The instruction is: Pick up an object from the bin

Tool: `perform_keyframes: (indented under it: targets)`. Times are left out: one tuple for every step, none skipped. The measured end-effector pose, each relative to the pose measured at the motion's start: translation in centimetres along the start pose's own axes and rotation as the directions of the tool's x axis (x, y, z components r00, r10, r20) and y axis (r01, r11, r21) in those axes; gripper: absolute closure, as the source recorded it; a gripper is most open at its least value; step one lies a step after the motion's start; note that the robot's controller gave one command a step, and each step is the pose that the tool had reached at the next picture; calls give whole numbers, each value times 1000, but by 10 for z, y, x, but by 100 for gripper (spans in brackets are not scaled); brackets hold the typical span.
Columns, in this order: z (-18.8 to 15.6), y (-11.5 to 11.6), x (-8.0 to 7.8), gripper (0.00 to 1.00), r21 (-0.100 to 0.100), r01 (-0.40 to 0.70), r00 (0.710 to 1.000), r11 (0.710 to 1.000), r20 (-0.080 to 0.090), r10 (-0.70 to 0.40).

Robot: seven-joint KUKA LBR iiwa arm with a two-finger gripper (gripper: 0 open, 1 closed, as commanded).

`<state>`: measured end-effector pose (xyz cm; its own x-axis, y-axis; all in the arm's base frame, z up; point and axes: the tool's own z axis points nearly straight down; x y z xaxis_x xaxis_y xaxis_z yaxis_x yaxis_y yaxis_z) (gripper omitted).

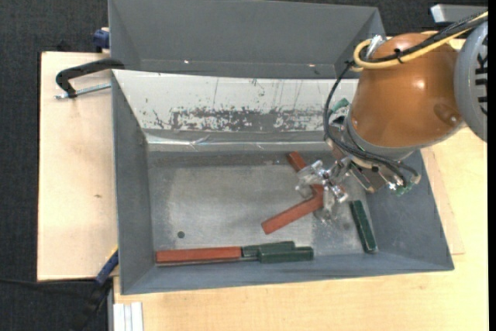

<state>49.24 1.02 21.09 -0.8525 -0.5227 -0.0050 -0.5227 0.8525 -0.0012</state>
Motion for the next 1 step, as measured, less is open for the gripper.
perform_keyframes:
  targets:
    - [0, 0, 0, 100, 0, 0, 1000, 1000, 0, 0]
